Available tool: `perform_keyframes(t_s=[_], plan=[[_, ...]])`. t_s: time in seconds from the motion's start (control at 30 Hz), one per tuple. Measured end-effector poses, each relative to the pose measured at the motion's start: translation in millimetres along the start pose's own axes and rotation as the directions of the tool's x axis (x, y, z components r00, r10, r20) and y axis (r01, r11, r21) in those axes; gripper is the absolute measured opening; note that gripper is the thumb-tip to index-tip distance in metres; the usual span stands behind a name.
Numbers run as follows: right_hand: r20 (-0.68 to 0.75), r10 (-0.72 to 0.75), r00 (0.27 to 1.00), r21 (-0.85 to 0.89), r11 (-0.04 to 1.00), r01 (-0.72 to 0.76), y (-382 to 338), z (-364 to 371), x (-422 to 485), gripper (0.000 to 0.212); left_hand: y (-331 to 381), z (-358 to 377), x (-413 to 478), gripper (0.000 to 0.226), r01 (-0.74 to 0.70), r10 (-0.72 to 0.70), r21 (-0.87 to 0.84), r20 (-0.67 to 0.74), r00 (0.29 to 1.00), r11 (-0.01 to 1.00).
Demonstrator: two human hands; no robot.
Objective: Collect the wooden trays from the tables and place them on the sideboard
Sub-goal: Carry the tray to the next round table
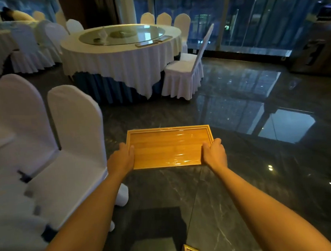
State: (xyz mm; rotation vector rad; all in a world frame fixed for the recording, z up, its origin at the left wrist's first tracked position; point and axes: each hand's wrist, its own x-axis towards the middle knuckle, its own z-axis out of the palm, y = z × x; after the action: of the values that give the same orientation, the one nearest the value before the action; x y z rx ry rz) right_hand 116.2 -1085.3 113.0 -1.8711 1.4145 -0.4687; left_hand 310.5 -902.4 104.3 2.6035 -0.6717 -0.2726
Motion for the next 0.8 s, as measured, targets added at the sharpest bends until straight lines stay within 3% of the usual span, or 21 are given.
perform_keyframes(t_s=[0.2, 0.8], plan=[[-0.032, 0.004, 0.999, 0.002, 1.0, -0.004, -9, 24, 156, 0.039, 68, 53, 141, 0.045, -0.069, 0.073, 0.062, -0.069, 0.995, 0.996], [0.007, -0.056, 0.998, 0.026, 0.998, 0.055, -160, 69, 652, 0.04, 288, 103, 594, 0.04, -0.03, 0.035, 0.06, -0.094, 0.995, 0.998]])
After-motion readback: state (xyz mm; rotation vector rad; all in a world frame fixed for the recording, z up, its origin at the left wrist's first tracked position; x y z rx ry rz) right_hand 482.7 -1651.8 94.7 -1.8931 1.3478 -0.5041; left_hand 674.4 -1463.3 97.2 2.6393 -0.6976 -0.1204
